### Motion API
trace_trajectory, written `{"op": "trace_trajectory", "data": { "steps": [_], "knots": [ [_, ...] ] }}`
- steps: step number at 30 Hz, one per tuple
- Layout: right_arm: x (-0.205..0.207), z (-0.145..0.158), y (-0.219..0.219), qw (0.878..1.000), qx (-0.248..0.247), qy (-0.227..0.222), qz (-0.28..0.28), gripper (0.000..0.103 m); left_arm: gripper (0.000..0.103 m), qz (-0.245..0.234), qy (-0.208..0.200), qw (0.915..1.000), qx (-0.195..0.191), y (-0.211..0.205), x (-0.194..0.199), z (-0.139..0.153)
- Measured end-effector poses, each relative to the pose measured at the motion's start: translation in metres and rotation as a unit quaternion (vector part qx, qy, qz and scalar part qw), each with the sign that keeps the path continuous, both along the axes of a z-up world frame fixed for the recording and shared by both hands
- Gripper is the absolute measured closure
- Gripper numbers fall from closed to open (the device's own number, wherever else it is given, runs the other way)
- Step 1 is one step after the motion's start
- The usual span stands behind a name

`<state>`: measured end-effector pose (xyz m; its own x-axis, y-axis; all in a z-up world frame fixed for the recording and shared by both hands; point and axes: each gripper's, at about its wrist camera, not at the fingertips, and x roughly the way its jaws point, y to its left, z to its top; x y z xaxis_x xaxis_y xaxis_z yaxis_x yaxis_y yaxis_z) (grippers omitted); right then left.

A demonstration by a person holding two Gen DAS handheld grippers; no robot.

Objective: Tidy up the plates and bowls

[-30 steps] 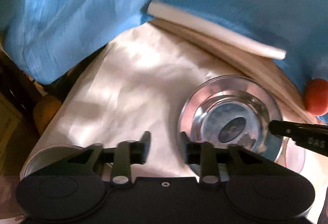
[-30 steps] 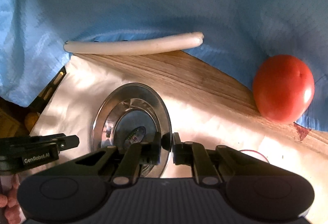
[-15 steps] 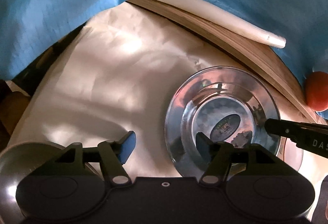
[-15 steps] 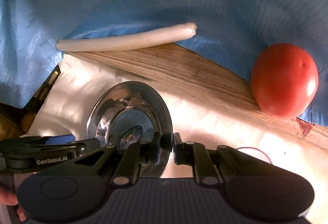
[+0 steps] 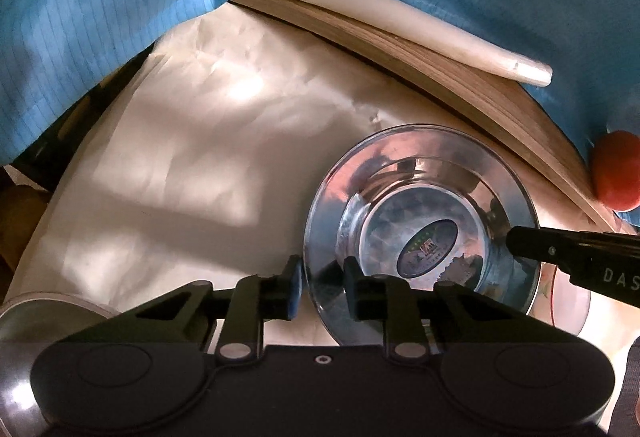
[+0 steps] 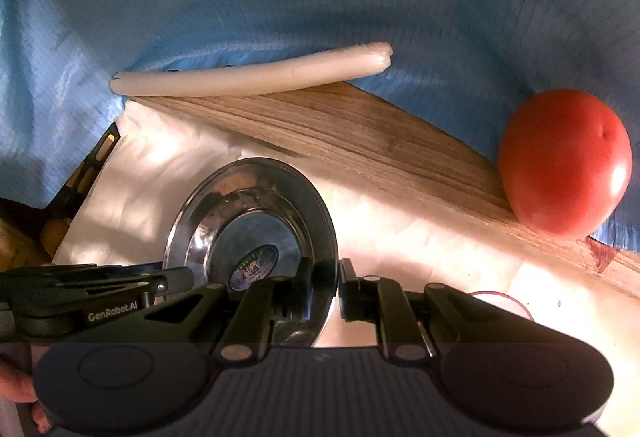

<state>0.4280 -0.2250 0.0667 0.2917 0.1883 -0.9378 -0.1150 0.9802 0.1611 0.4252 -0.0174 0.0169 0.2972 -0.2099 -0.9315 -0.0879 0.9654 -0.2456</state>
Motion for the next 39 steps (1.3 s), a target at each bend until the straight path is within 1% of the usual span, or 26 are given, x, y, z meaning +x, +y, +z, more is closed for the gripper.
{"op": "trace_trajectory", "data": {
  "steps": [6,11,20,29,34,39],
  "knots": [
    [-0.002,0.005,0.001,1.000,-0.004,-0.005,-0.003,0.089,0.080,0.002,0.004,1.0000,-0.004,-0.001,0.000,0.001],
    [-0.005,0.011,-0.001,1.000,-0.006,-0.011,-0.007,0.089,0.080,0.000,-0.003,1.0000,-0.008,-0.002,0.002,0.002],
    [-0.020,0.031,-0.008,0.999,-0.003,-0.029,-0.014,0.089,0.080,-0.001,-0.020,0.9997,-0.013,-0.006,-0.008,0.020],
    [-0.048,0.042,-0.003,0.999,0.004,-0.032,-0.005,0.088,0.080,-0.003,-0.028,0.9995,-0.013,-0.003,-0.040,0.038],
    [-0.068,0.041,0.007,1.000,0.013,-0.025,0.005,0.088,0.080,0.001,-0.024,0.9997,-0.008,0.006,-0.065,0.041],
    [-0.089,0.034,0.020,0.999,0.025,-0.015,0.014,0.088,0.080,0.009,-0.016,0.9998,0.002,0.018,-0.091,0.039]
  ]
}}
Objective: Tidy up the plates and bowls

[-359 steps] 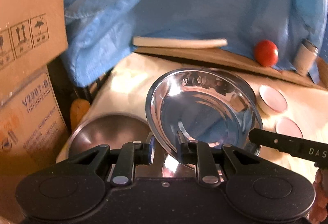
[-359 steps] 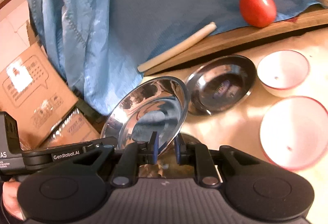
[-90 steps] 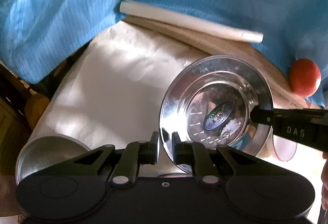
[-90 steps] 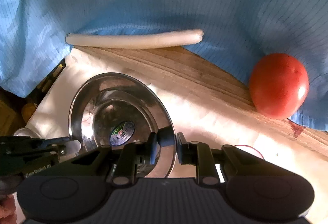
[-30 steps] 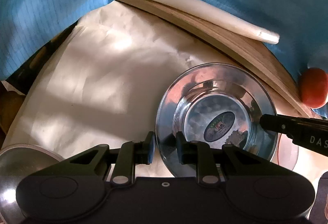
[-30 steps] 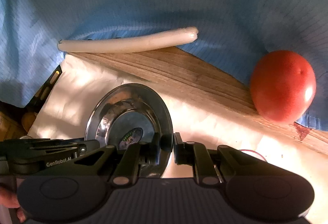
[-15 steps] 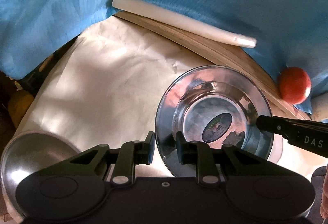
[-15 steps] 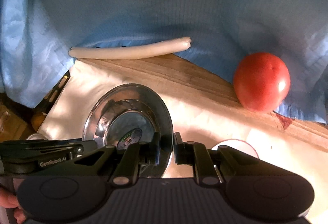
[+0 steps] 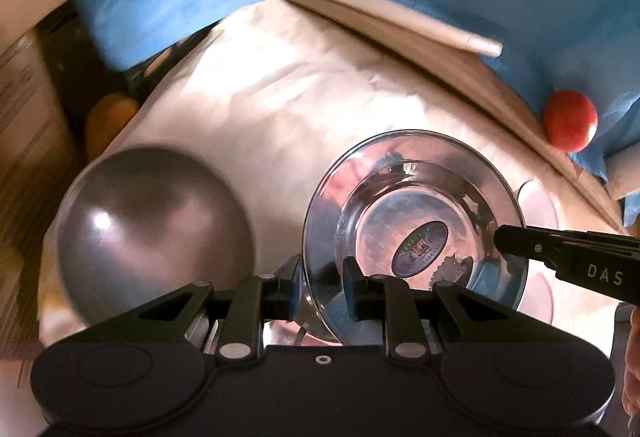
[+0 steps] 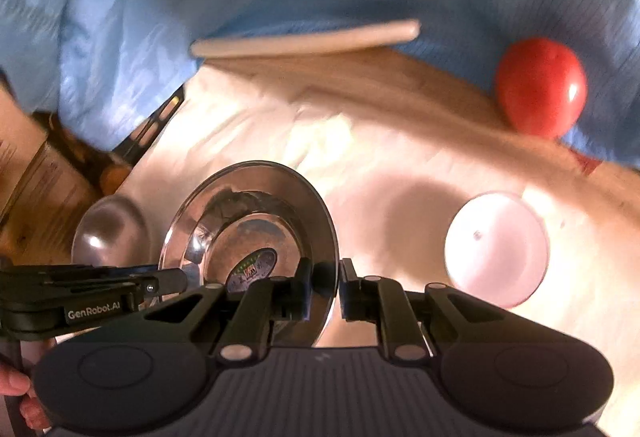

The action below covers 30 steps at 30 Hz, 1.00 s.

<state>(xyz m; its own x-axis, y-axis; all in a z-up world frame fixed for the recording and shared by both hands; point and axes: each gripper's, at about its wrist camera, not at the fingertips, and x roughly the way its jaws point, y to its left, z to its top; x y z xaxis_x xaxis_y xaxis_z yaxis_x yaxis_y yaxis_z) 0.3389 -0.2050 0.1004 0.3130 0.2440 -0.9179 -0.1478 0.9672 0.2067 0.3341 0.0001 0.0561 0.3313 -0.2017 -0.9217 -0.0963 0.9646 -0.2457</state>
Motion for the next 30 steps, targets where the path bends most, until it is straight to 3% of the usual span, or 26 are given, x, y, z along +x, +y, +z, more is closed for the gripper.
{"op": "trace_trajectory", "data": {
  "steps": [15,30],
  "knots": [
    [-0.043,-0.010,0.021,1.000,0.007,0.018,0.006,0.086,0.080,0.009,0.010,0.9998,0.016,0.013,-0.045,-0.002],
    [-0.059,-0.018,0.032,0.999,-0.003,0.038,0.022,0.086,0.080,0.000,0.033,0.9984,0.046,0.007,-0.059,-0.009]
  ]
}}
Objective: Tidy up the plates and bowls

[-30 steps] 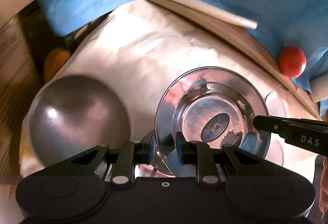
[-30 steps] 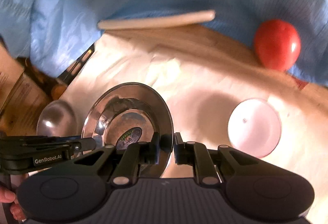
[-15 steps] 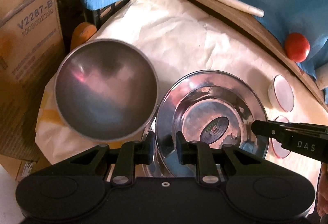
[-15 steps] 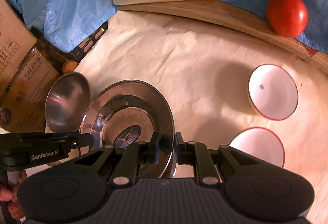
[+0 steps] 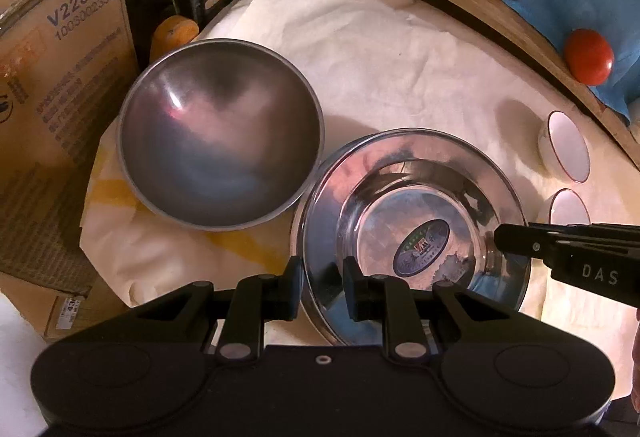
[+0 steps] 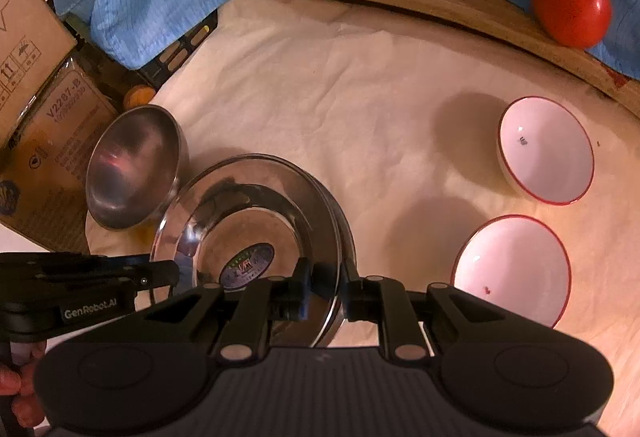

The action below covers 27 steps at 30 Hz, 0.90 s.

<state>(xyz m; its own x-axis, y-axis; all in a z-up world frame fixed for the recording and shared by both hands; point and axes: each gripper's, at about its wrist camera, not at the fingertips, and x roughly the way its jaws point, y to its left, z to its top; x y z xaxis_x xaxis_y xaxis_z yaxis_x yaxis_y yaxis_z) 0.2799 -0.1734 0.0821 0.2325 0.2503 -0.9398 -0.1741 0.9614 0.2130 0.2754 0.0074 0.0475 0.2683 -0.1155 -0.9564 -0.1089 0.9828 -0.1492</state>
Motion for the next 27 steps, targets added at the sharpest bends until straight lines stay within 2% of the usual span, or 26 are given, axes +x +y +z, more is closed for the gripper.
{"op": "trace_trajectory", "data": {
  "steps": [9,19,23,25,27],
  "knots": [
    [0.001,-0.005,0.006,1.000,-0.003,0.008,0.012,0.085,0.080,0.006,0.005,0.9999,0.009,-0.001,-0.004,-0.003],
    [-0.003,-0.006,0.007,1.000,-0.008,-0.007,0.018,0.082,0.076,0.008,-0.001,0.9998,0.018,-0.002,-0.006,-0.002],
    [-0.005,-0.006,0.005,1.000,-0.006,-0.013,0.014,0.078,0.067,0.009,-0.007,0.9998,0.019,-0.002,-0.008,0.001],
    [-0.006,-0.005,0.004,1.000,-0.005,-0.018,0.011,0.068,0.058,0.011,-0.012,0.9997,0.017,-0.001,-0.009,0.004],
    [-0.008,-0.002,0.003,1.000,-0.003,-0.024,0.010,0.064,0.050,0.015,-0.018,0.9996,0.017,0.000,-0.009,0.007]
  ]
}}
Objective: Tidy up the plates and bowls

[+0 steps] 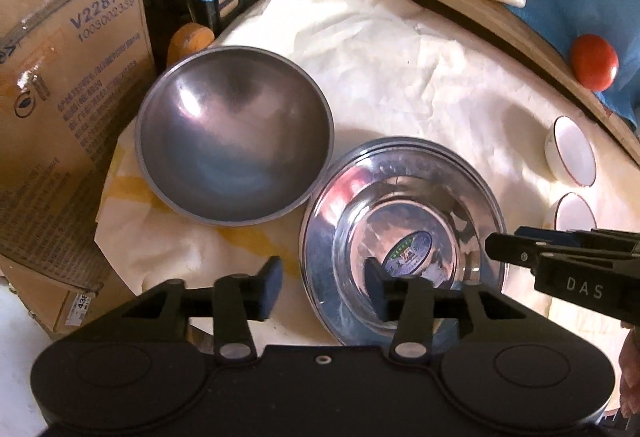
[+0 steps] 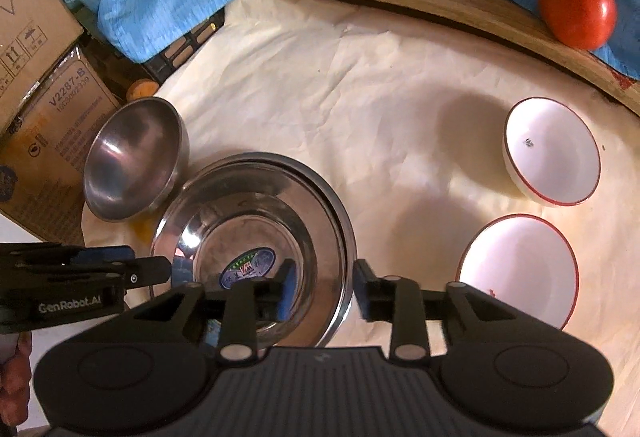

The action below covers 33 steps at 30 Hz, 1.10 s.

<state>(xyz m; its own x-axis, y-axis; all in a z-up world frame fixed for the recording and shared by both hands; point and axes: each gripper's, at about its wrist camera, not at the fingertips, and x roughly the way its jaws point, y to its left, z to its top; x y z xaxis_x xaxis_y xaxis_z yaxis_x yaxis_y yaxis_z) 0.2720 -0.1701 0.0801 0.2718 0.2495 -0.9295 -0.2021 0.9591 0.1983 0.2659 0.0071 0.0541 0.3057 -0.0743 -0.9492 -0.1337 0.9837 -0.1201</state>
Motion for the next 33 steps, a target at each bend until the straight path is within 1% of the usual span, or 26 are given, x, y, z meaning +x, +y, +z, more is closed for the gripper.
{"op": "trace_trajectory", "data": {
  "steps": [3,4,5,6,7,8,9,10,13,19,22,27,29,33],
  "knots": [
    [-0.001,0.004,-0.001,1.000,0.002,-0.009,-0.001,0.054,0.038,0.007,-0.009,0.9999,0.002,0.002,-0.001,0.005],
    [-0.001,0.005,-0.002,1.000,0.002,-0.012,-0.002,0.050,0.032,0.009,-0.012,0.9999,0.002,0.003,-0.001,0.006],
    [-0.001,0.007,-0.002,1.000,0.004,-0.014,-0.002,0.047,0.025,0.011,-0.015,0.9998,0.004,0.003,-0.001,0.008],
    [0.000,0.008,-0.003,1.000,0.005,-0.016,-0.002,0.043,0.021,0.013,-0.018,0.9997,0.005,0.004,-0.001,0.009],
    [0.000,0.009,-0.003,1.000,0.006,-0.018,-0.003,0.037,0.013,0.016,-0.022,0.9996,0.007,0.004,-0.001,0.011],
    [0.001,0.010,-0.003,1.000,0.006,-0.020,-0.003,0.032,0.008,0.019,-0.025,0.9995,0.010,0.005,-0.001,0.012],
    [0.002,0.011,-0.004,1.000,0.006,-0.022,-0.004,0.026,0.006,0.023,-0.028,0.9992,0.014,0.006,-0.001,0.014],
    [0.002,0.012,-0.004,1.000,0.005,-0.025,-0.005,0.022,0.005,0.028,-0.032,0.9989,0.018,0.007,-0.001,0.016],
    [0.005,0.014,-0.003,1.000,0.003,-0.030,-0.006,0.015,0.002,0.041,-0.037,0.9982,0.022,0.011,0.001,0.018],
    [0.011,0.018,-0.001,0.999,0.004,-0.040,-0.005,0.005,0.001,0.057,-0.037,0.9972,0.032,0.020,0.000,0.020],
    [0.015,0.018,0.002,0.999,0.009,-0.045,-0.005,0.001,0.001,0.083,-0.049,0.9948,0.033,0.029,-0.009,0.022],
    [0.021,0.020,0.021,0.996,-0.019,-0.084,0.034,0.001,0.001,0.156,-0.057,0.9858,0.026,0.055,-0.023,0.020],
    [0.024,0.020,0.031,0.994,-0.021,-0.094,0.054,0.001,0.001,0.180,-0.057,0.9816,0.026,0.064,-0.026,0.019],
    [0.036,0.019,0.055,0.989,-0.026,-0.104,0.099,0.001,0.001,0.236,-0.063,0.9694,0.026,0.081,-0.025,0.014]
  ]
}}
